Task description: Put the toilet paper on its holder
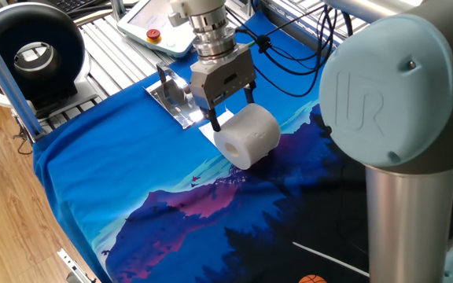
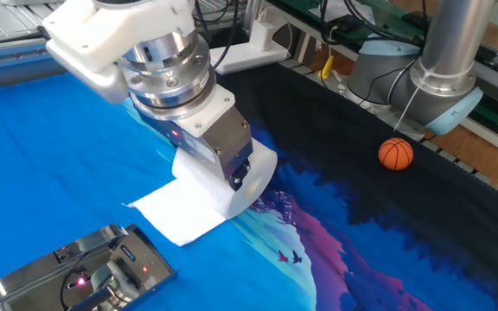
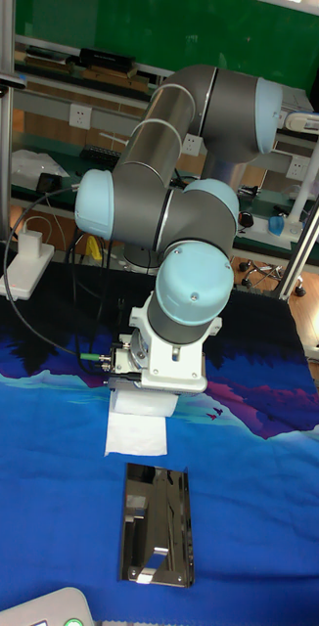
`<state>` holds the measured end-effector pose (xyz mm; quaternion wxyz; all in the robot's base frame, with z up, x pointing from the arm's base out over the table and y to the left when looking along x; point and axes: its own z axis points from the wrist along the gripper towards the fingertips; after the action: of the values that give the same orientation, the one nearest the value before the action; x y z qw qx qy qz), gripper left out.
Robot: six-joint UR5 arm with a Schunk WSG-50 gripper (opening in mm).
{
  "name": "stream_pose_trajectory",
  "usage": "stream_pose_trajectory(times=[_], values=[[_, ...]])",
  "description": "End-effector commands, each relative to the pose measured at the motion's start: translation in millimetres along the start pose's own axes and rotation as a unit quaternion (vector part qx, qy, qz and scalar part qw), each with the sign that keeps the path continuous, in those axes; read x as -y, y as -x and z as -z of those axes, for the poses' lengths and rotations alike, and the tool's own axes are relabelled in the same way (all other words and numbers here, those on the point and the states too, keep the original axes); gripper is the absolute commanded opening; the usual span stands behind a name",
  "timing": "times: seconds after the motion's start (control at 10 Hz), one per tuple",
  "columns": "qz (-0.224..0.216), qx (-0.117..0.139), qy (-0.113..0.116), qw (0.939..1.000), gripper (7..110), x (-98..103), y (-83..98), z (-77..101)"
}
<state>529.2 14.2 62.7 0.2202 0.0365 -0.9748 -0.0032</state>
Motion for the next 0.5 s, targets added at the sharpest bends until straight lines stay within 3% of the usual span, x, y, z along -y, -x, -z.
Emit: stream_pose_trajectory(times=[0.0, 0.2, 0.4], values=[[-0.001, -0.003, 0.012, 0.9999, 110, -9.0, -1.9, 8.2], [0.005, -0.006, 0.019, 0.9998, 110, -12.0, -7.0, 18.5], [0.005, -0.006, 0.021, 0.9998, 110, -13.3, -4.9, 17.0]])
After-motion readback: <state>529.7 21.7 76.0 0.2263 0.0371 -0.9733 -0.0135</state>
